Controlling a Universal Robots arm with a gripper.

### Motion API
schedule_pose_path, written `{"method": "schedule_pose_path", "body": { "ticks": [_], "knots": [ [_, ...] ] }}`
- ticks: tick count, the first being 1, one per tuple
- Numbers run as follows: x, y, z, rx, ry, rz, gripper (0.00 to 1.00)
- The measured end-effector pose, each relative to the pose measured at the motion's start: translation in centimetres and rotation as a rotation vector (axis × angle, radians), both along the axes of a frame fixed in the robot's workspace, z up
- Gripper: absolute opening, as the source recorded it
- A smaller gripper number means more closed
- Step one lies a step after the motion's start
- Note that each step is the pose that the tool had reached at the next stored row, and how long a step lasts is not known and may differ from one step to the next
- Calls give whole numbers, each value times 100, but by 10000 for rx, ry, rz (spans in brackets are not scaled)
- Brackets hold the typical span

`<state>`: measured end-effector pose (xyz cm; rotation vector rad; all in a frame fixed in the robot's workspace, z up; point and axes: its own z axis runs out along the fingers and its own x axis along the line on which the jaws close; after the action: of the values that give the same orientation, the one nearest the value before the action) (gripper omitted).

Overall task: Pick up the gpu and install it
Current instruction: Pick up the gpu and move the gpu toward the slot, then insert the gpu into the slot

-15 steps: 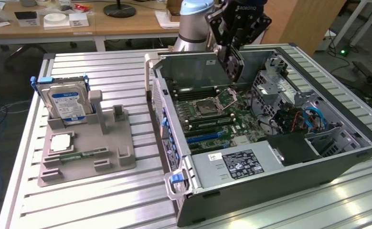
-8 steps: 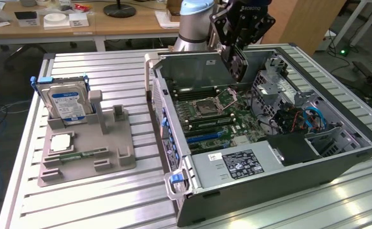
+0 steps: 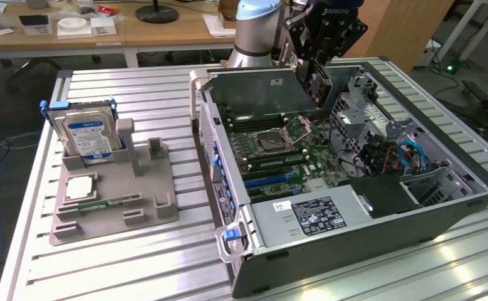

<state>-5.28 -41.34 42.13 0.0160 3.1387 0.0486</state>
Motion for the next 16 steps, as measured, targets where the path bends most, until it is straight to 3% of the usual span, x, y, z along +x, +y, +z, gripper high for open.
{"method": "schedule_pose_path", "body": {
  "ticks": [16],
  "knots": [
    [25,0,0,-1,0,0,27]
  ]
}}
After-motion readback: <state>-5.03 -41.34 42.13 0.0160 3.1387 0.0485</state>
